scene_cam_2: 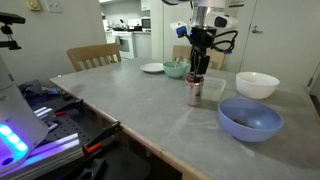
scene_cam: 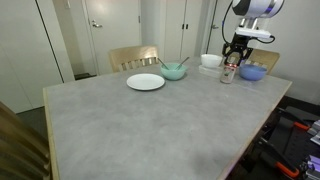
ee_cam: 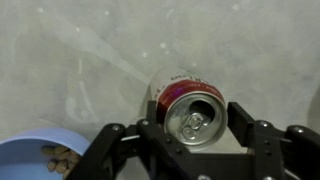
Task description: Move the can to the left side of the table
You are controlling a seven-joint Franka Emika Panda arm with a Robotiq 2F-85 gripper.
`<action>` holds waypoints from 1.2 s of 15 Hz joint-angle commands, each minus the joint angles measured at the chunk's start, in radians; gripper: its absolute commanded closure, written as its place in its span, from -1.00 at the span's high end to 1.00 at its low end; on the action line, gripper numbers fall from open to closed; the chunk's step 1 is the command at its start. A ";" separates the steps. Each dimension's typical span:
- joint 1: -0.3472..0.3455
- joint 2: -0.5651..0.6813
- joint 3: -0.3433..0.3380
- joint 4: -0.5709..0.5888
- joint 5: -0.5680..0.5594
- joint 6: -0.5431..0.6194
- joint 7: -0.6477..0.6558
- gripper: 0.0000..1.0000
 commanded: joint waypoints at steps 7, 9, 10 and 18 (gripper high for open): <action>0.014 -0.003 -0.018 0.019 -0.073 0.027 0.070 -0.17; 0.021 -0.021 -0.019 0.021 -0.110 0.009 0.093 -0.17; 0.028 -0.029 -0.019 0.018 -0.136 0.020 0.102 -0.17; 0.145 -0.106 0.030 0.007 -0.327 0.001 0.141 -0.17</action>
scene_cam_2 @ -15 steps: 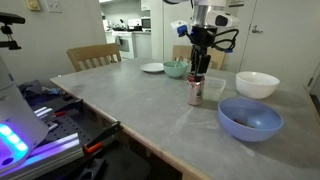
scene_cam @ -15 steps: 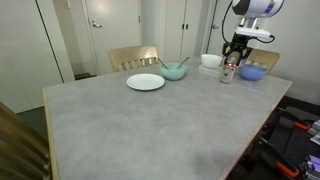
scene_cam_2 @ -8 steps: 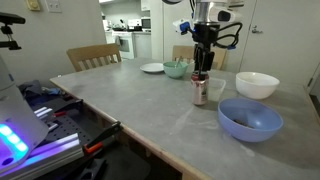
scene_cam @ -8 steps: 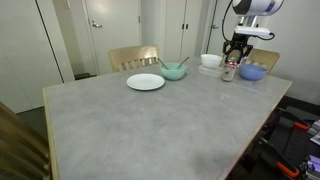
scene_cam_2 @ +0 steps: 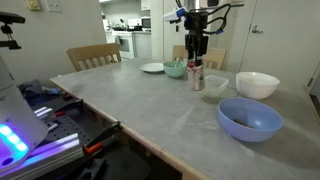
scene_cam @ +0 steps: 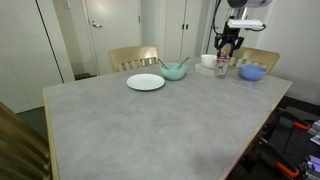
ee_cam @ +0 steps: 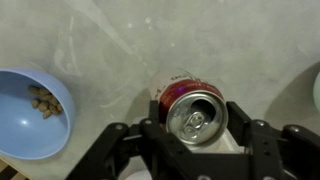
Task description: Move the can to the left side of the table
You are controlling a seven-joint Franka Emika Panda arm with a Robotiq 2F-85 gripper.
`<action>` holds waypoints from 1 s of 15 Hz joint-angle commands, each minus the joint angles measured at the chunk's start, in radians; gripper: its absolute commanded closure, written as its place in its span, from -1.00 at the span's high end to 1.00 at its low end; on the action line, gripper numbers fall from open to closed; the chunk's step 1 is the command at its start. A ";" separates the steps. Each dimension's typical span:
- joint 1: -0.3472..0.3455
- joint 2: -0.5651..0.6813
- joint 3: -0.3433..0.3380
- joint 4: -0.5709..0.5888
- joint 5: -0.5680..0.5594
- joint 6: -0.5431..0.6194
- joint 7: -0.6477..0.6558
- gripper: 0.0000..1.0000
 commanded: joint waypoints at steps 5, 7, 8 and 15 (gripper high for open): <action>0.117 -0.082 0.095 -0.028 -0.122 -0.094 0.019 -0.17; 0.141 -0.106 0.129 -0.035 -0.127 -0.179 0.003 -0.17; 0.151 -0.121 0.147 -0.038 -0.121 -0.225 -0.012 -0.17; 0.233 -0.221 0.282 -0.079 -0.077 -0.459 -0.081 -0.17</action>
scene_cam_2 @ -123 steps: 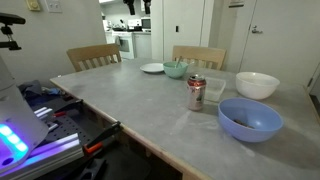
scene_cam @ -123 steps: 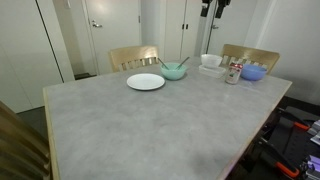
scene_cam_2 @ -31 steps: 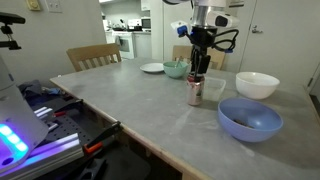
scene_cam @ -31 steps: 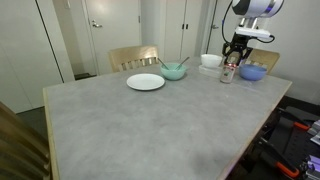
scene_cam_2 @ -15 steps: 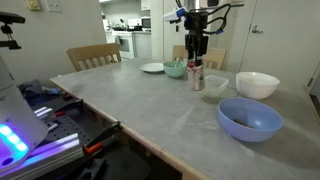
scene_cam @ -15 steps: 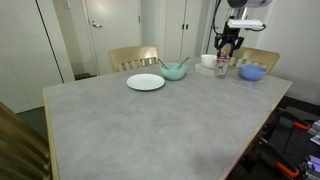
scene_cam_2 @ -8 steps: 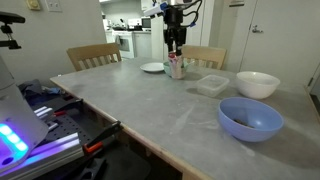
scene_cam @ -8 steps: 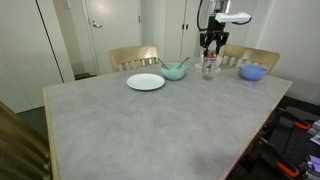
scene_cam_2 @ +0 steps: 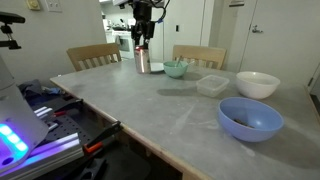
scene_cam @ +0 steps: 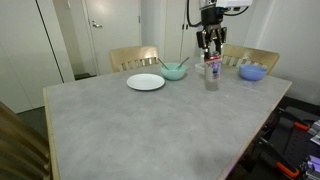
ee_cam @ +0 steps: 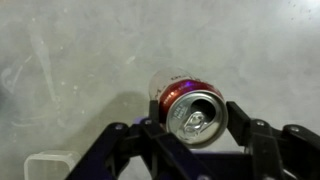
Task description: Move the can to the left side of the table
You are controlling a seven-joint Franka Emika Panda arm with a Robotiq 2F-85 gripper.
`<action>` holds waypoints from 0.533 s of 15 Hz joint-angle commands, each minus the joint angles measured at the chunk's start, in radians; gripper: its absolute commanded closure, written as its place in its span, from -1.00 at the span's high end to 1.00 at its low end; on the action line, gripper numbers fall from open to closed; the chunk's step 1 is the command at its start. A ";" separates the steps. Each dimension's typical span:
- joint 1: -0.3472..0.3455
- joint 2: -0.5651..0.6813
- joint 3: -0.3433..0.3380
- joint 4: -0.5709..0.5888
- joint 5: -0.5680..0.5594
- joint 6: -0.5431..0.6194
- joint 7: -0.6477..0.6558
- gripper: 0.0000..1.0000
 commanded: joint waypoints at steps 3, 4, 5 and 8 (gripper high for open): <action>0.024 -0.033 0.047 -0.016 0.010 -0.041 -0.009 0.33; 0.027 -0.039 0.051 -0.019 0.010 -0.044 -0.010 0.33; 0.026 -0.041 0.051 -0.021 0.010 -0.045 -0.012 0.33; 0.024 -0.041 0.047 -0.023 0.010 -0.045 -0.019 0.33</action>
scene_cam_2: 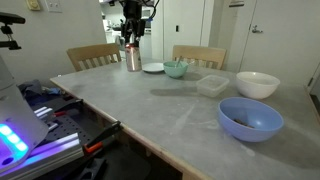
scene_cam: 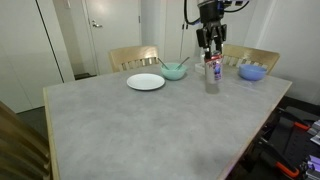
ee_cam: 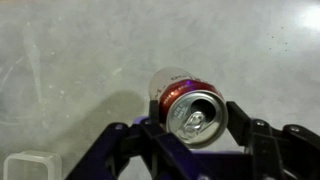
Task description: Move the can to the left side of the table
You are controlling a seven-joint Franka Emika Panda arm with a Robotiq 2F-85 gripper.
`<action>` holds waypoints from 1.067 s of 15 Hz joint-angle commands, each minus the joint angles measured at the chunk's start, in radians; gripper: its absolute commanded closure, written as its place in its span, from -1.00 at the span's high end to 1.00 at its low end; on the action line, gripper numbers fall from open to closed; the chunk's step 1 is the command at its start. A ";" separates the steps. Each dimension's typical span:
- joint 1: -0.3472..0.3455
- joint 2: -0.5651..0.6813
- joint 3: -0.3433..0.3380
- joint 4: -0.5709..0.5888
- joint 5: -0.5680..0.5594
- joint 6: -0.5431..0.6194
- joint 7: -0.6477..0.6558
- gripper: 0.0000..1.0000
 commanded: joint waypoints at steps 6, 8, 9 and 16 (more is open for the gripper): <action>0.000 0.026 0.017 0.010 0.015 -0.001 -0.020 -0.17; 0.021 0.083 0.041 0.055 0.027 0.003 -0.058 -0.17; 0.033 0.113 0.057 0.081 0.031 -0.005 -0.078 -0.17; 0.191 0.442 0.178 0.440 -0.047 -0.084 -0.165 -0.17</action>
